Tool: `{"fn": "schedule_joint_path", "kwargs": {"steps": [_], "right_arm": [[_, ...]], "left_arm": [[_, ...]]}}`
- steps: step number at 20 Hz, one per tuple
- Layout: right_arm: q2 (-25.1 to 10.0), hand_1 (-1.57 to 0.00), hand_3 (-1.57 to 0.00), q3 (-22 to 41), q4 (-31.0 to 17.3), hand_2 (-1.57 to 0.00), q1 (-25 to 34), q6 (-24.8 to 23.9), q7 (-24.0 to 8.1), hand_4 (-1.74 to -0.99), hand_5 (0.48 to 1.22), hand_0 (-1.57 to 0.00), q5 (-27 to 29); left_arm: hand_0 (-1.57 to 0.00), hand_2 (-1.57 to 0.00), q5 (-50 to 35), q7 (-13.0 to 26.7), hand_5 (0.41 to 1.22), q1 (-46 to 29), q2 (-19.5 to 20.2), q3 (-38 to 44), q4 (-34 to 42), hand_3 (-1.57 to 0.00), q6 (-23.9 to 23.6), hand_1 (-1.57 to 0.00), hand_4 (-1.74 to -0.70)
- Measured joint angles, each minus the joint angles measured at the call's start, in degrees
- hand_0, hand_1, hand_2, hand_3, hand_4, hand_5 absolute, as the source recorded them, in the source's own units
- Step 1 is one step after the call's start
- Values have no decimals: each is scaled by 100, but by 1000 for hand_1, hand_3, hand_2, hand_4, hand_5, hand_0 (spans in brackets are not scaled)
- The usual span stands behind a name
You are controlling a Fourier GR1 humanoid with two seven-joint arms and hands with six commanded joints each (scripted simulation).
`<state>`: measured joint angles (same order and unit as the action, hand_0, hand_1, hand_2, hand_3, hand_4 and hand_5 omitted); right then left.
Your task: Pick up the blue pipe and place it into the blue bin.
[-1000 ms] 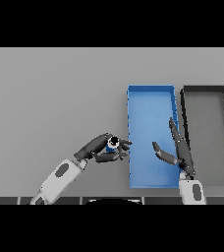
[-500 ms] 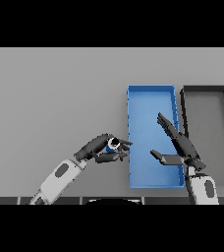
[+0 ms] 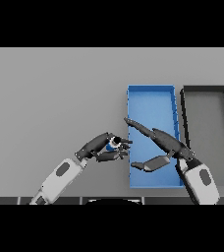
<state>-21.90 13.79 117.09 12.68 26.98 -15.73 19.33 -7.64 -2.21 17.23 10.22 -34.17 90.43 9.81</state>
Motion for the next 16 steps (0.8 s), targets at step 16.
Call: {"fn": "schedule_joint_path", "kwargs": {"steps": [16], "right_arm": [[968,-83,-43,751,-1417,-115,1853,484,-607,-1268,519,-54,-92]], "left_arm": [[-1571,-1571,-441,-35,1221,62,44,151,-82,-1395,498,-1567,-1717]]}}
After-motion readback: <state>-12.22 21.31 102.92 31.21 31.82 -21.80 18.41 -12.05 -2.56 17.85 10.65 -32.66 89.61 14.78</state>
